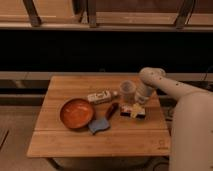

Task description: Place the eraser in the ceramic cup

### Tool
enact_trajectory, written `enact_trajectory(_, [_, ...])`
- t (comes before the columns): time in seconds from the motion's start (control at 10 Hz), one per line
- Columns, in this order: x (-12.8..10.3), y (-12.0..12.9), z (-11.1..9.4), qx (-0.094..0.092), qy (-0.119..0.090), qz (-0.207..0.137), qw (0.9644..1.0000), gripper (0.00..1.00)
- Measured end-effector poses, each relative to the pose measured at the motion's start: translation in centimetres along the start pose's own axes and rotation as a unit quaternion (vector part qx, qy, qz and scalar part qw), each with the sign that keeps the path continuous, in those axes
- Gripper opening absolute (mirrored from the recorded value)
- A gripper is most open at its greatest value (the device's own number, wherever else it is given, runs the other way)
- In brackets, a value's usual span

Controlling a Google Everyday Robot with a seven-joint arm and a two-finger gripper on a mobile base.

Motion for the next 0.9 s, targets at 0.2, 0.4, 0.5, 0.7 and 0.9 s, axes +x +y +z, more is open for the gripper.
enact_trajectory(0.2, [0.9, -0.2, 1.2, -0.023, 0.018, -0.013, 0.9995, 0.65])
enact_trajectory(0.4, [0.2, -0.3, 2.2, -0.042, 0.032, -0.033, 0.9980, 0.65])
enact_trajectory(0.5, [-0.4, -0.5, 2.8, -0.049, 0.039, -0.046, 0.9970, 0.65])
enact_trajectory(0.7, [-2.3, -0.4, 3.4, -0.057, 0.046, -0.075, 0.9945, 0.65])
enact_trajectory(0.9, [-4.5, -0.1, 3.4, -0.059, 0.047, -0.106, 0.9915, 0.65])
